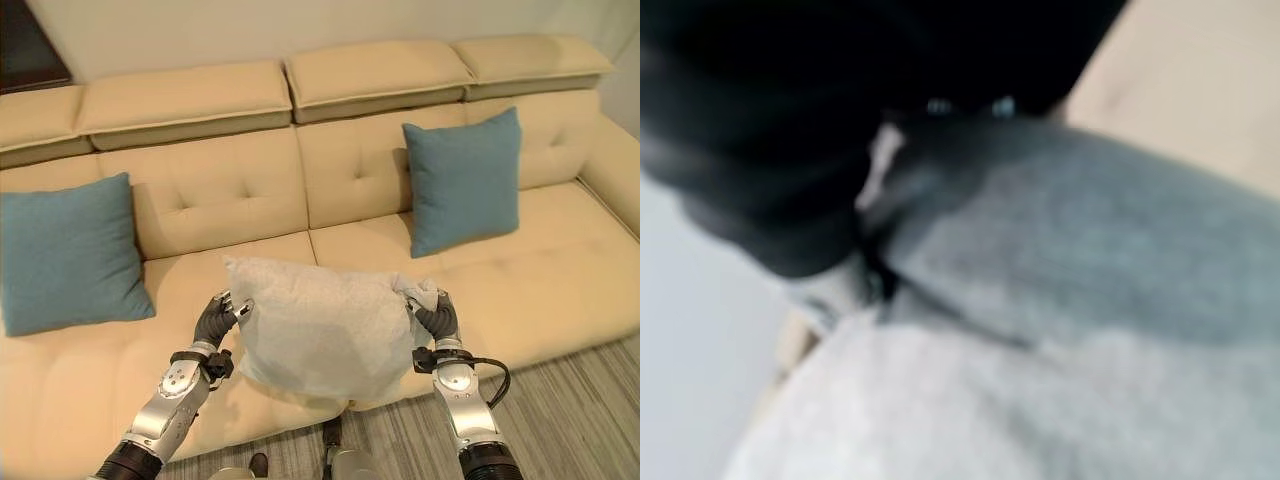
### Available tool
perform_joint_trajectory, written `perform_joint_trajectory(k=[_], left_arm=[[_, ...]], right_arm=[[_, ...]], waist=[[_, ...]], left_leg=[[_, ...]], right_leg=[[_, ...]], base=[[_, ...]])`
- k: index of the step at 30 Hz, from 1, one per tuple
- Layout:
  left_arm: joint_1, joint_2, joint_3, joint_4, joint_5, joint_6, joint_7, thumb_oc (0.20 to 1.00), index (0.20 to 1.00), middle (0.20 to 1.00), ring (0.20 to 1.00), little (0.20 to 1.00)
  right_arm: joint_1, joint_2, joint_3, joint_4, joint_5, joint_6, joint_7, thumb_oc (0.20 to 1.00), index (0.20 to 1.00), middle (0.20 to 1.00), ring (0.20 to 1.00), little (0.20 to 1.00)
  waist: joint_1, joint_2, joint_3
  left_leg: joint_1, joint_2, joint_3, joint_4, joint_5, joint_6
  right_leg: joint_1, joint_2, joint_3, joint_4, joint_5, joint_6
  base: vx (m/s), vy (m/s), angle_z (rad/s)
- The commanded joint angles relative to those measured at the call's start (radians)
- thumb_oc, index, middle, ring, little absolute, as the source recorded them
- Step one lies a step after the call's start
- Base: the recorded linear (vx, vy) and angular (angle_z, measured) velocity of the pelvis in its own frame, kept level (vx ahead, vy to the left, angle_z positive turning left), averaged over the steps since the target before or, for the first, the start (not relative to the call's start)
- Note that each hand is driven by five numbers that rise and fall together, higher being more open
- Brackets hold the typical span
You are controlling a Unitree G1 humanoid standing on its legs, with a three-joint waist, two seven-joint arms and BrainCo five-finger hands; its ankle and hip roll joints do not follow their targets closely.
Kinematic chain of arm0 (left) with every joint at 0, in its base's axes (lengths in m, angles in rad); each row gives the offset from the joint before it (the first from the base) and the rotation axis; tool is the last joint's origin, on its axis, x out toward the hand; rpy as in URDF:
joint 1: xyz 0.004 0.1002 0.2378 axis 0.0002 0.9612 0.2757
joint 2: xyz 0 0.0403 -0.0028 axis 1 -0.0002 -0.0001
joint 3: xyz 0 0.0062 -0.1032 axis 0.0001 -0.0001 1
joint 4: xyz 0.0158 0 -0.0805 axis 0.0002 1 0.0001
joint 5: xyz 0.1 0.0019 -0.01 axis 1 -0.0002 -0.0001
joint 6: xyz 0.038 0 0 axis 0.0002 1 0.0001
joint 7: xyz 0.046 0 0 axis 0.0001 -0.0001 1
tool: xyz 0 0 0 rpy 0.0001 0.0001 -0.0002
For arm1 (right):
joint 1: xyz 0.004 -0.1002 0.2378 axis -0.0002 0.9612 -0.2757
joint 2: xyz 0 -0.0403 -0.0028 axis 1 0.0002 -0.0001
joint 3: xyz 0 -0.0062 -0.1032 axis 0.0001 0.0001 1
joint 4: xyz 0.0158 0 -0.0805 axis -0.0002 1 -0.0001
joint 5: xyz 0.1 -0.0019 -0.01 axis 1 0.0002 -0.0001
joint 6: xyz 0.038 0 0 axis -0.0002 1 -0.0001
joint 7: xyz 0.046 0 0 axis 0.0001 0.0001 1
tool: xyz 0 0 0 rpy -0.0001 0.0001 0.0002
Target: Pick up all the scattered cushions and arrange them neatly on the sofa.
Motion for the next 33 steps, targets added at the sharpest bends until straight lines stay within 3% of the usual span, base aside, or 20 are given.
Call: perform_joint_trajectory(k=[1,3,5,9,13,18,22,33], left_arm=[[-0.074,0.011,-0.022,-0.106,-0.011,-0.09,-0.04,0.2,0.2,0.2,0.2,0.2],[-0.078,0.014,-0.024,-0.101,0.002,-0.086,-0.039,0.2,0.2,0.2,0.2,0.2],[-0.066,0.019,-0.025,-0.108,0.009,-0.085,-0.037,0.2,0.2,0.2,0.2,0.2],[-0.046,0.04,-0.004,-0.126,0.015,-0.08,-0.043,0.2,0.2,0.2,0.2,0.2],[-0.039,0.059,0.023,-0.131,0.017,-0.087,-0.034,0.2,0.2,0.2,0.2,0.2],[-0.045,0.059,0.031,-0.129,0.013,-0.095,-0.025,0.2,0.2,0.2,0.2,0.2],[-0.052,0.052,0.031,-0.123,0.024,-0.104,-0.029,0.2,0.2,0.2,0.2,0.2],[-0.019,0.042,0.059,-0.156,0.038,-0.1,-0.014,0.2,0.2,0.2,0.2,0.2]], right_arm=[[-0.008,-0.01,-0.021,-0.086,0.042,-0.09,-0.005,0.2,0.2,0.2,0.2,0.2],[-0.01,-0.007,-0.024,-0.085,0.04,-0.086,-0.011,0.2,0.2,0.2,0.2,0.2],[-0.016,0.005,-0.018,-0.087,0.036,-0.084,-0.011,0.2,0.2,0.2,0.2,0.2],[-0.025,0.023,-0.001,-0.09,0.021,-0.074,0.001,0.2,0.2,0.2,0.2,0.2],[-0.05,0.054,0.021,-0.083,0.017,-0.071,0.013,0.2,0.2,0.2,0.2,0.2],[-0.063,0.058,0.024,-0.083,0.014,-0.072,0.011,0.2,0.2,0.2,0.2,0.2],[-0.057,0.051,0.021,-0.077,0.012,-0.074,0.013,0.2,0.2,0.2,0.2,0.2],[-0.039,0.018,0.009,-0.117,-0.007,-0.069,0.017,0.2,0.2,0.2,0.2,0.2]], waist=[[-0.017,-0.038,-0.056],[-0.01,-0.032,-0.059],[-0.01,-0.035,-0.067],[0.005,-0.035,-0.073],[0.018,-0.028,-0.058],[0.007,-0.017,-0.052],[0.004,-0.029,-0.054],[0.008,-0.008,-0.096]], left_leg=[[-0.04,-0.001,0.145,-0.045,-0.022,0.017],[-0.049,0.003,0.169,-0.112,0.0,0.015],[-0.032,-0.013,0.141,-0.134,0.011,0.019],[0.013,-0.026,0.164,-0.173,0.0,0.042],[0.058,-0.026,0.188,-0.19,-0.014,0.062],[0.092,-0.031,0.173,-0.209,-0.025,0.06],[0.106,-0.043,0.152,-0.203,-0.036,0.052],[0.159,-0.016,0.118,-0.255,-0.028,0.022]], right_leg=[[0.089,-0.046,0.027,0.073,-0.147,0.115],[0.09,-0.04,0.021,0.079,-0.156,0.119],[0.089,-0.043,0.026,0.095,-0.16,0.127],[0.075,-0.062,0.045,0.162,-0.17,0.142],[-0.001,-0.074,0.07,0.286,-0.143,0.177],[-0.046,-0.095,0.081,0.187,-0.098,0.184],[-0.023,-0.109,0.095,0.131,-0.071,0.196],[0.076,-0.082,0.041,0.061,-0.108,0.159]], base=[[0.04,0.036,0.76],[0.08,0.063,0.62],[0.14,0.165,0.0],[0.08,0.179,-0.42],[0.06,0.12,-0.47],[0.09,0.003,0.01],[0.09,-0.066,0.23],[0.12,-0.087,0.13]])
